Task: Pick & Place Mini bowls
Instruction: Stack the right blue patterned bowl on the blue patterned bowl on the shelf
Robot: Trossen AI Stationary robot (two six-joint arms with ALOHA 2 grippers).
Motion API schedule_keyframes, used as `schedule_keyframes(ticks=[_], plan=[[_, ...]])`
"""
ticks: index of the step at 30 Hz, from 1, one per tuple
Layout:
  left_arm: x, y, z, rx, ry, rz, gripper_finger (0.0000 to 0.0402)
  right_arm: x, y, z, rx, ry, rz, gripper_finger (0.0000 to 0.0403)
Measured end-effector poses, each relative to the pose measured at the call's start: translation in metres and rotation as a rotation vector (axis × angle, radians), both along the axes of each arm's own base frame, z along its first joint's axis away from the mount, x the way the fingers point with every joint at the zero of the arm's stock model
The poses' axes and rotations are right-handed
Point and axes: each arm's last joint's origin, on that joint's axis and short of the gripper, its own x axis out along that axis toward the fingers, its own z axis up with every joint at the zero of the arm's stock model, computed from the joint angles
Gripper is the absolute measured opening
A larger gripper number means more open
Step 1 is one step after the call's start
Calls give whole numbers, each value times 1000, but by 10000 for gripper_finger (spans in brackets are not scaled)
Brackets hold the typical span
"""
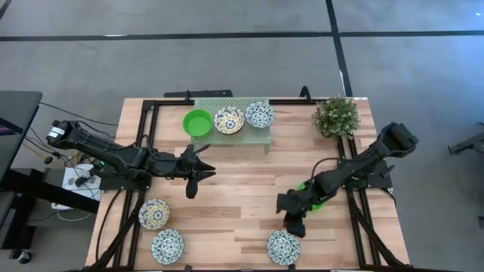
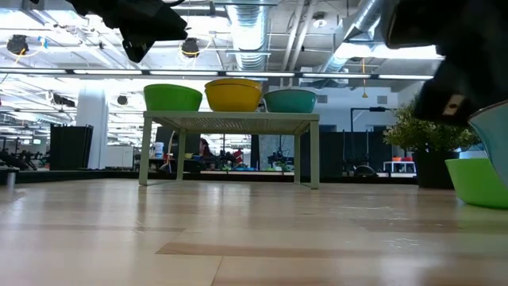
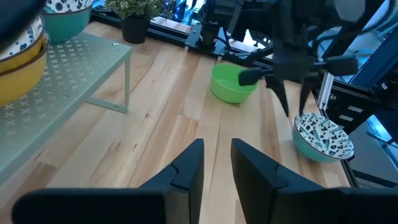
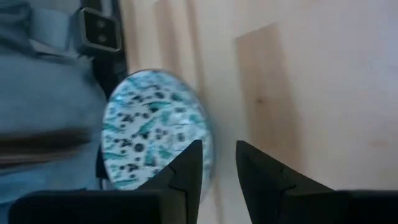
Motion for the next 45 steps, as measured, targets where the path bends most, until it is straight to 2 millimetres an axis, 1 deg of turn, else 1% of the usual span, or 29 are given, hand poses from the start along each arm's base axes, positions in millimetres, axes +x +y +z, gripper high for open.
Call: schedule_keyframes(ticks=[5, 11, 14, 18, 22, 25, 26, 30, 32, 34, 37, 41, 45], plan=[[0, 0, 0, 0, 0, 0, 81, -1, 18, -11, 16, 4, 44, 93], [0, 0, 0, 0, -1, -1, 81, -3, 25, -23, -8, 38, 71, 93], [0, 0, 0, 0, -1, -1, 81, -2, 25, -29, -18, 55, 69, 93], [0, 0, 0, -1, -1, -1, 81, -2, 24, -29, -35, 41, 92, 86], [0, 0, 0, 0, -1, -1, 81, 1, 20, -25, -51, -9, 129, 52], [0, 0, 0, 0, -1, -1, 81, 5, 15, -24, -58, -6, 120, 16], [0, 0, 0, 0, -1, -1, 81, 5, 14, -24, -59, -3, 117, 10], [0, 0, 0, 0, -1, -1, 81, 8, 10, -25, -43, 16, 116, 16], [0, 0, 0, 0, -1, -1, 81, 10, 7, -25, -30, 22, 113, 17], [0, 0, 0, 0, -1, -1, 81, 11, 3, -23, -11, 14, 151, 11], [0, 0, 0, 0, -1, -1, 81, 16, -9, -17, 6, -27, 172, 5], [0, 0, 0, 0, -1, -1, 81, 22, -35, -9, 46, 4, 96, 11], [0, 0, 0, 0, -1, -1, 81, 18, -66, 6, 39, -20, 134, 11]])
